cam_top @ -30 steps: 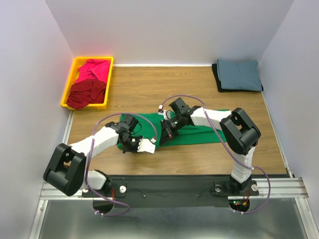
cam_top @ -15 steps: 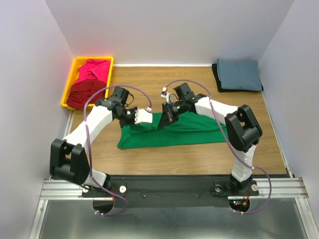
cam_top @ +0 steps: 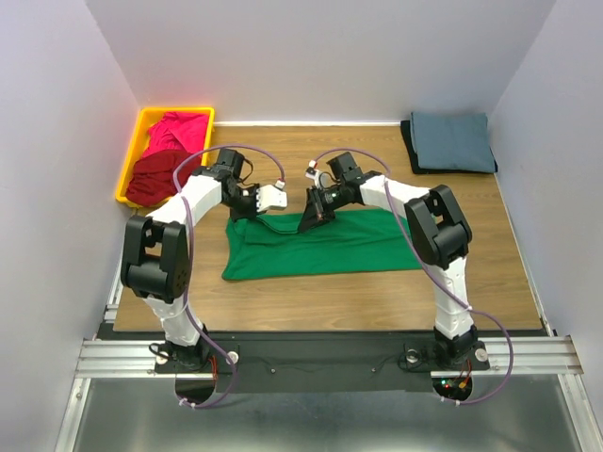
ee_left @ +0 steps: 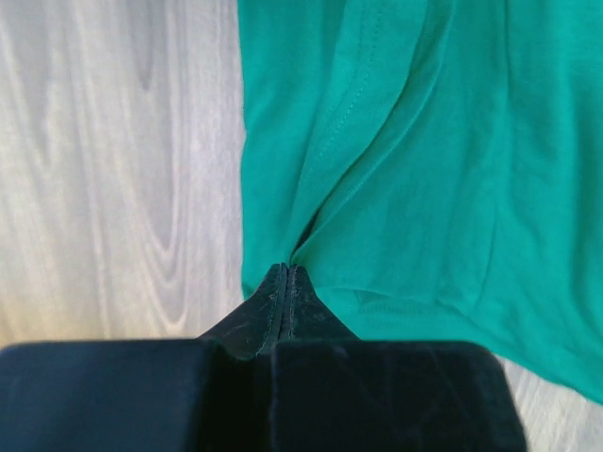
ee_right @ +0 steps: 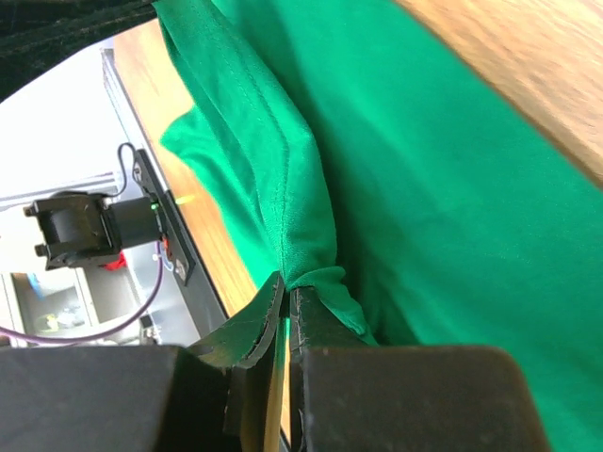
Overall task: Fold and stack the t-shirts
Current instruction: Fold the tshirt
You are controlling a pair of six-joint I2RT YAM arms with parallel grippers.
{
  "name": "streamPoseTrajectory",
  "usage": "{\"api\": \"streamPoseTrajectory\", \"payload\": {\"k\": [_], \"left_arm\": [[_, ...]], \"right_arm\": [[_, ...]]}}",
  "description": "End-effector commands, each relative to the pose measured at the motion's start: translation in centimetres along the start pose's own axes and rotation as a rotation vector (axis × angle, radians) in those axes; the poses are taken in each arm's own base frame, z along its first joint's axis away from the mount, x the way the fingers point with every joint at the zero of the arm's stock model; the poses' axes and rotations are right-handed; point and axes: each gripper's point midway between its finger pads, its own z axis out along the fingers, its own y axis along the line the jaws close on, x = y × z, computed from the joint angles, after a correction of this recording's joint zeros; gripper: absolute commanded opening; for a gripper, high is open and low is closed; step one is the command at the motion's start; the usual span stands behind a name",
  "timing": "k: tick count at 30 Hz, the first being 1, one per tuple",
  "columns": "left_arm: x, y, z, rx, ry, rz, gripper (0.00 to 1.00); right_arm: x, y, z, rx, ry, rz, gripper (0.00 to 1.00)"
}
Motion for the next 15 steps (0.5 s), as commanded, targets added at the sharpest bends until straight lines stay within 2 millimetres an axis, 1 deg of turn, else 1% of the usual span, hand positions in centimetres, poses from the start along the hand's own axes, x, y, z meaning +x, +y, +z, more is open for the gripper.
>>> {"api": "streamPoseTrajectory", "payload": {"k": [1, 4, 6, 7, 8, 9, 10, 11, 12, 14, 15], "left_arm": [[-0.7, 1.6, 0.0, -0.036, -0.025, -0.029, 0.00], [-0.5, 2.0, 0.3, -0.046, -0.014, -0.068, 0.00], [-0.4, 2.5, 0.4, -0.065, -0.007, -0.132, 0.00], [-0.5, 2.6, 0.3, -0.066, -0.005, -0.150, 0.00], [-0.9, 3.1, 0.0, -0.079, -0.009, -0.162, 0.00], [-1.0, 3.0, 0.0, -0.075, -0.009, -0.213, 0.00], [-1.3, 2.9, -0.2, -0.073, -0.011, -0.226, 0.00], [-1.7, 3.1, -0.5, -0.076, -0.013, -0.240, 0.00], [-1.8, 3.0, -0.6, -0.070, -0.010, -0.257, 0.00], [-2.0, 2.2, -0.8, -0.054, 0.004, -0.316, 0.00], [-2.3, 1.9, -0.9, -0.045, 0.006, -0.326, 0.00]], "right_arm": [[-1.6, -0.2, -0.7, -0.017, -0.036, 0.002, 0.03], [-1.4, -1.1, -0.8, 0.002, -0.040, 0.018, 0.03], [-1.3, -1.7, -1.0, 0.010, -0.041, 0.038, 0.03], [-1.2, -1.8, -1.1, 0.010, -0.040, 0.042, 0.03], [-1.2, -1.8, -1.2, 0.007, -0.039, 0.047, 0.04], [-1.1, -1.7, -1.3, 0.001, -0.039, 0.048, 0.05], [-1.1, -1.6, -1.3, -0.003, -0.038, 0.049, 0.06], [-1.1, -1.5, -1.4, -0.008, -0.039, 0.048, 0.08], [-1.2, -1.3, -1.5, -0.013, -0.039, 0.046, 0.14], [-1.4, -1.0, -1.9, -0.023, -0.045, 0.041, 0.20], [-1.5, -0.8, -2.2, -0.025, -0.050, 0.043, 0.30]]}}
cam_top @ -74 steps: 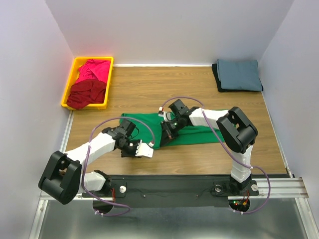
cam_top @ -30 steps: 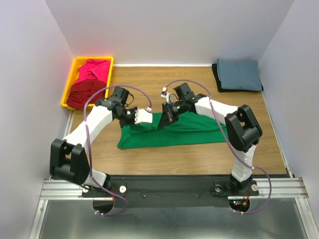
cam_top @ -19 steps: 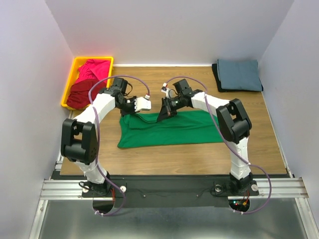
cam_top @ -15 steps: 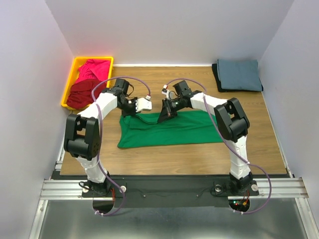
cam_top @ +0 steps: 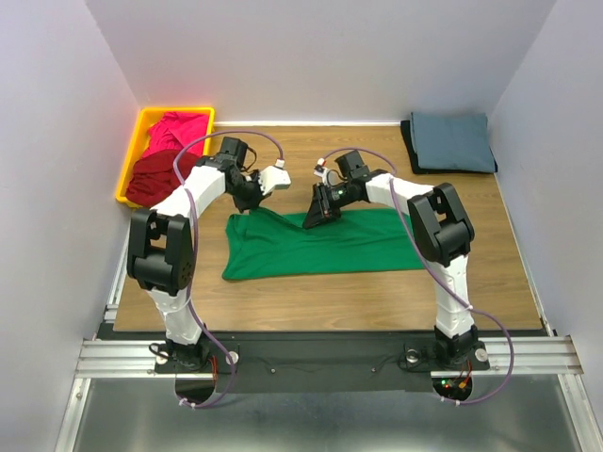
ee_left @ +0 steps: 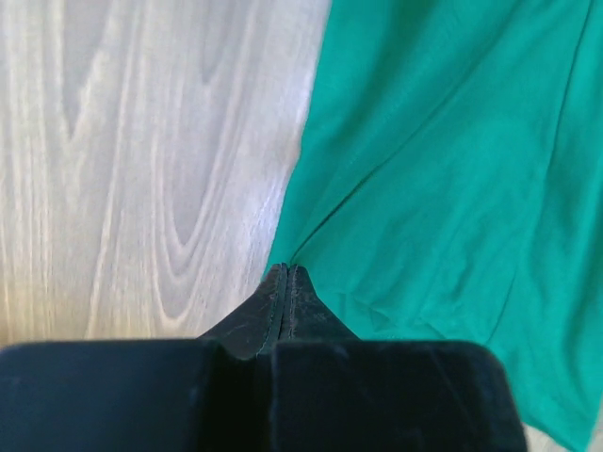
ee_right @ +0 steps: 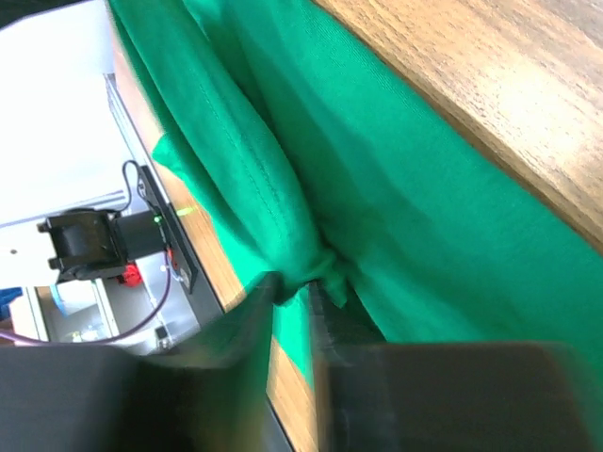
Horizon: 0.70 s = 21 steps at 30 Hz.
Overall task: Fold and stack the t-shirts
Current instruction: Fold the tshirt
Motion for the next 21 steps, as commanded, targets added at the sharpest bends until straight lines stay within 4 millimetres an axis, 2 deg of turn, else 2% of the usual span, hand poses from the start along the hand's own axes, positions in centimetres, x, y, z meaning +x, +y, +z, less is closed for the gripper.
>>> {"api": "streamPoseTrajectory", "payload": {"k": [1, 3, 8, 11, 12, 15, 16, 19, 21], "left_arm": [[-1.0, -1.3, -1.6, 0.013, 0.017, -0.126, 0.00], [-1.0, -2.6, -1.5, 0.042, 0.030, -0.152, 0.00], [-1.3, -6.1, -2.0, 0.094, 0.047, -0.205, 0.00], [-1.8, -8.3, -2.2, 0.133, 0.050, -0.210, 0.00], [-1.6, -9.6, -1.8, 0.162, 0.063, -0.201, 0.00], [-0.8, -11.5, -1.7, 0.185, 0.093, -0.187, 0.00], [-0.2, -12.5, -1.5, 0.200, 0.108, -0.175, 0.00], [1.1, -13.2, -1.1, 0.198, 0.151, -0.160, 0.00], [2.5, -14.0, -0.6, 0.223, 0.193, -0.140, 0.00]], "right_arm": [[-0.7, 1.6, -1.2, -0.048, -0.024, -0.026, 0.33], [-0.6, 1.8, -1.6, -0.061, -0.023, -0.016, 0.43], [-0.7, 3.7, -4.2, -0.090, -0.056, -0.032, 0.50], [-0.7, 3.8, -5.8, -0.096, -0.076, -0.027, 0.62], [-0.7, 4.3, -6.5, -0.101, -0.087, -0.039, 0.63], [-0.6, 4.4, -8.6, -0.106, -0.108, -0.042, 0.64], [-0.4, 3.9, -9.3, -0.100, -0.113, -0.037, 0.64], [-0.5, 3.9, -10.9, -0.090, -0.135, -0.060, 0.64], [-0.5, 2.9, -12.3, -0.053, -0.150, -0.081, 0.64]]}}
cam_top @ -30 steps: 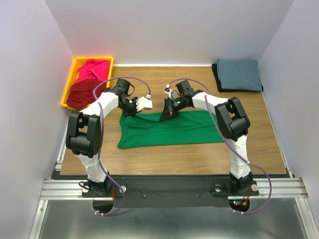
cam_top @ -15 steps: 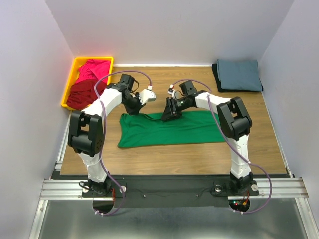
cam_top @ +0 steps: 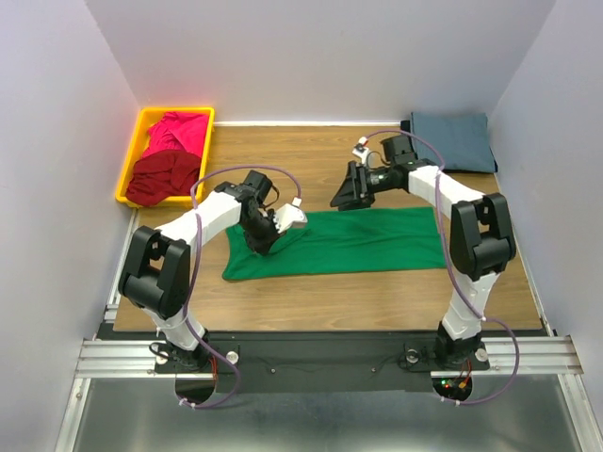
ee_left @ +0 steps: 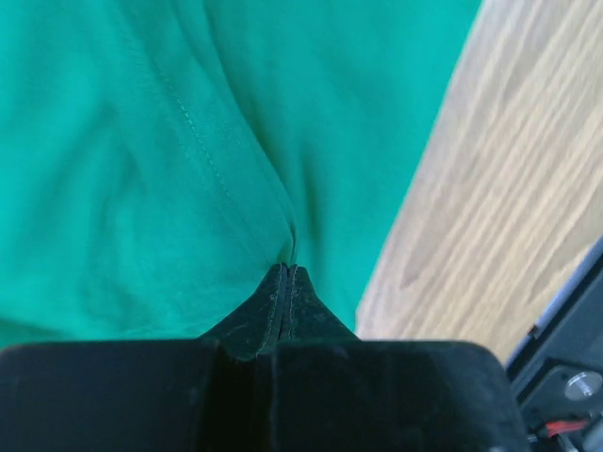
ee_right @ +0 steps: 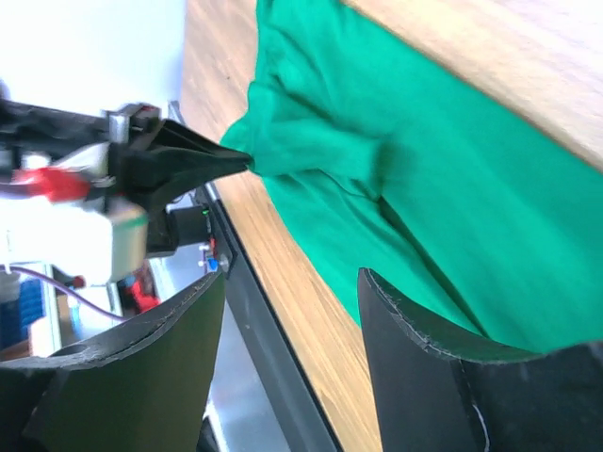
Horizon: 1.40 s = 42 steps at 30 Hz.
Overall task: Fold and stack the t-shirts
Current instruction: Fold the tshirt
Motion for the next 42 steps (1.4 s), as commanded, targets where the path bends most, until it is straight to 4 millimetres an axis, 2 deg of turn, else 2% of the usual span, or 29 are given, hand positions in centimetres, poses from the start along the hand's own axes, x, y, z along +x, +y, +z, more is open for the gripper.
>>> {"api": "streamPoseTrajectory", "payload": {"k": [1, 2, 4, 5, 6, 7, 8, 10, 11, 13, 14, 18, 19, 21, 23, 25, 26, 28, 31, 33, 35, 37, 38, 40, 41, 42], "left_arm": [[2.7, -0.9, 0.6, 0.007, 0.083, 0.004, 0.00], [3.1, -1.0, 0.9, 0.008, 0.095, 0.006, 0.00], [3.6, -0.8, 1.3, -0.004, 0.106, 0.003, 0.15], [3.3, -0.5, 1.1, -0.020, 0.093, 0.010, 0.21], [3.0, -0.4, 0.9, -0.025, 0.077, 0.020, 0.35], [2.5, -0.3, 0.5, -0.036, 0.055, 0.022, 0.38], [1.3, -0.2, -0.1, -0.050, 0.005, 0.036, 0.41], [-0.4, -0.4, -1.2, -0.056, -0.067, 0.044, 0.43], [-1.3, -0.1, -1.8, -0.072, -0.100, 0.039, 0.43], [-2.8, -0.1, -2.3, -0.077, -0.159, 0.029, 0.43], [-3.5, 0.2, -2.7, -0.095, -0.184, 0.027, 0.43], [-5.8, 1.4, -2.5, -0.113, -0.267, 0.001, 0.42], [-6.4, 1.8, -1.7, -0.096, -0.281, -0.016, 0.41], [-7.7, 2.4, -1.2, -0.082, -0.310, -0.028, 0.37], [-8.7, 2.9, 0.1, -0.052, -0.333, -0.055, 0.32], [-9.1, 3.1, 1.1, -0.031, -0.337, -0.073, 0.29], [-8.6, 3.2, 2.4, -0.013, -0.313, -0.091, 0.27], [-8.1, 3.2, 3.8, 0.004, -0.285, -0.111, 0.25], [-5.9, 4.3, 6.6, -0.017, -0.202, -0.161, 0.21], [-5.4, 5.0, 7.3, -0.041, -0.174, -0.182, 0.17], [-4.8, 5.9, 8.0, -0.075, -0.139, -0.200, 0.16], [-5.2, 7.1, 7.8, -0.124, -0.133, -0.196, 0.16], [-5.2, 7.7, 8.2, -0.135, -0.121, -0.191, 0.16], [-6.5, 9.5, 7.4, -0.189, -0.132, -0.171, 0.16], [-7.6, 11.1, 6.8, -0.225, -0.140, -0.147, 0.17], [-8.1, 11.8, 6.4, -0.244, -0.144, -0.143, 0.18]], "right_arm": [[0.5, 0.0, -3.2, 0.059, -0.005, -0.051, 0.64], [0.5, -0.3, -3.7, 0.086, -0.003, -0.063, 0.64], [-0.1, -1.3, -5.5, 0.163, -0.006, -0.144, 0.62], [0.6, -2.6, -6.9, 0.259, 0.011, -0.134, 0.60], [0.7, -3.2, -7.9, 0.301, 0.023, -0.189, 0.58], [1.2, -3.9, -8.8, 0.341, 0.032, -0.190, 0.54], [1.6, -5.0, -11.0, 0.415, 0.030, -0.203, 0.52], [3.1, -6.8, -13.1, 0.493, 0.047, -0.178, 0.44], [3.3, -7.6, -14.9, 0.528, 0.030, -0.191, 0.41], [4.7, -8.9, -15.9, 0.578, 0.065, -0.175, 0.36], [4.9, -9.8, -17.2, 0.602, 0.057, -0.166, 0.35], [6.2, -11.6, -17.7, 0.627, 0.094, -0.133, 0.29], [6.3, -12.0, -17.6, 0.623, 0.097, -0.130, 0.27], [6.3, -13.0, -17.3, 0.619, 0.101, -0.112, 0.26], [6.1, -14.9, -17.0, 0.637, 0.101, -0.086, 0.24], [6.0, -16.0, -16.9, 0.642, 0.106, -0.073, 0.21], [6.0, -17.0, -16.6, 0.651, 0.113, -0.067, 0.21], [6.0, -17.9, -16.3, 0.655, 0.117, -0.059, 0.21], [6.2, -19.9, -16.1, 0.691, 0.128, -0.047, 0.20], [7.1, -20.7, -15.7, 0.692, 0.149, -0.023, 0.20], [8.5, -20.9, -15.5, 0.689, 0.173, 0.001, 0.20], [9.4, -20.5, -15.5, 0.688, 0.181, 0.009, 0.18], [10.6, -20.3, -15.3, 0.679, 0.196, 0.026, 0.18], [11.4, -19.0, -15.5, 0.676, 0.193, 0.011, 0.18], [12.9, -18.3, -15.1, 0.664, 0.221, 0.008, 0.18], [13.2, -17.7, -14.9, 0.662, 0.227, -0.008, 0.18]]}}
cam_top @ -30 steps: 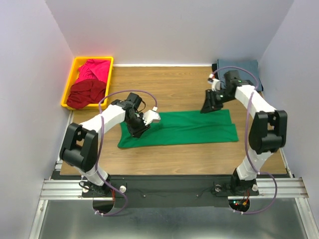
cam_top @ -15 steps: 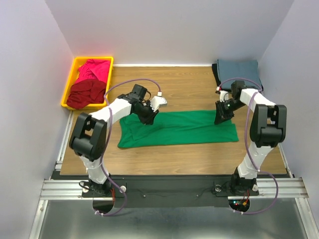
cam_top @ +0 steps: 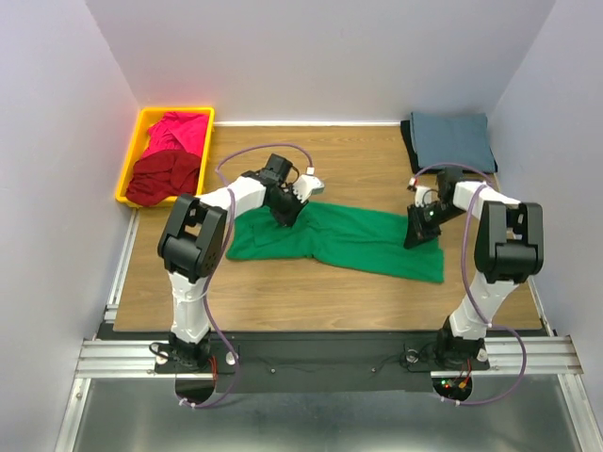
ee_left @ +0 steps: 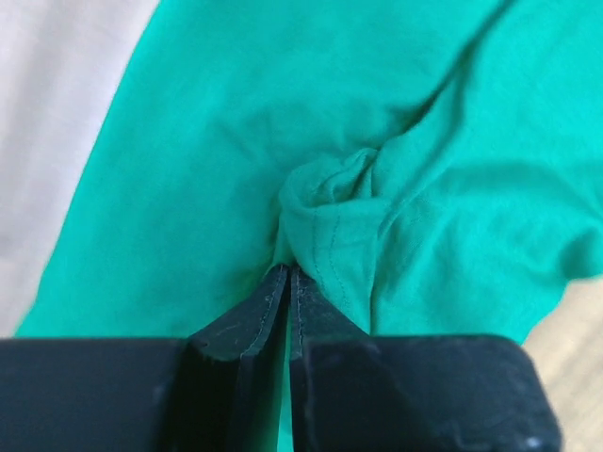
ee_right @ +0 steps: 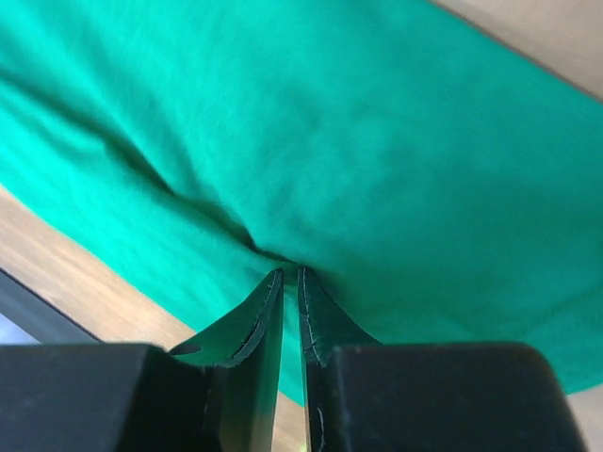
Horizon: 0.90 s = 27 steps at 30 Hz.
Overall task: Fold and stack the t-shirts
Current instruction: Fold the tshirt
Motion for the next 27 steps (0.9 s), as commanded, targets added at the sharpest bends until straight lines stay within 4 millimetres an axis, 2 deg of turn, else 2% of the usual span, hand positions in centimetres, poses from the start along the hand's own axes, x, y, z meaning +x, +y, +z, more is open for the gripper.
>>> {"api": "streamPoseTrajectory", "payload": {"k": [1, 2, 3, 4, 5, 6, 7, 8, 9, 10, 11, 14, 15, 19, 23, 24, 27], "left_arm": [[-2.5, 4.8, -0.2, -0.159, 0.011, 0.051, 0.18], [-4.4, 5.8, -1.1, -0.178, -0.018, 0.071, 0.22], [-5.3, 6.0, -1.8, -0.177, -0.034, 0.073, 0.24], [-6.1, 6.0, -2.4, -0.172, -0.048, 0.089, 0.26], [-7.2, 5.6, -4.0, -0.172, -0.077, 0.101, 0.29], [-7.8, 5.5, -5.0, -0.179, -0.096, 0.107, 0.31], [-8.9, 4.8, -7.0, -0.185, -0.139, 0.119, 0.32], [-9.2, 4.2, -7.9, -0.177, -0.161, 0.116, 0.33], [-8.5, 3.4, -8.2, -0.157, -0.163, 0.104, 0.36], [-9.5, 2.6, -9.9, -0.167, -0.226, 0.067, 0.36], [-8.3, 1.8, -9.5, -0.152, -0.216, 0.026, 0.36], [-7.2, 0.6, -9.6, -0.140, -0.230, -0.111, 0.34], [-5.6, 0.1, -8.7, -0.129, -0.196, -0.157, 0.31], [-2.6, -0.1, -6.7, -0.146, -0.141, -0.272, 0.23], [-0.6, 0.7, -4.9, -0.178, -0.079, -0.340, 0.17], [-0.1, 1.1, -4.2, -0.184, -0.061, -0.351, 0.15], [0.6, 3.2, -3.5, -0.223, -0.045, -0.368, 0.10]], "right_arm": [[3.7, 1.7, 0.0, 0.020, 0.071, -0.066, 0.18], [4.2, 3.4, -0.8, 0.000, 0.071, -0.118, 0.20], [4.4, 4.4, -1.1, -0.012, 0.076, -0.139, 0.21], [3.8, 5.0, -2.0, -0.017, 0.054, -0.177, 0.24], [3.4, 5.4, -3.1, -0.005, 0.035, -0.192, 0.26], [2.6, 5.3, -3.9, 0.022, 0.013, -0.205, 0.26], [0.7, 5.4, -5.2, 0.048, -0.035, -0.231, 0.28], [-0.2, 5.4, -6.2, 0.074, -0.067, -0.247, 0.28], [-1.2, 5.4, -6.9, 0.086, -0.096, -0.263, 0.29], [-2.5, 5.5, -7.8, 0.103, -0.133, -0.281, 0.30], [-3.0, 5.2, -7.6, 0.106, -0.129, -0.290, 0.30], [-4.1, 3.9, -6.7, 0.138, -0.123, -0.294, 0.27], [-3.9, 3.0, -5.7, 0.148, -0.091, -0.284, 0.26], [-3.7, 1.3, -3.6, 0.171, -0.036, -0.269, 0.20], [-2.3, 0.8, -1.9, 0.164, 0.017, -0.269, 0.17], [-1.2, 0.7, -1.3, 0.163, 0.049, -0.271, 0.16], [0.1, 1.1, -0.3, 0.152, 0.084, -0.277, 0.16]]}}
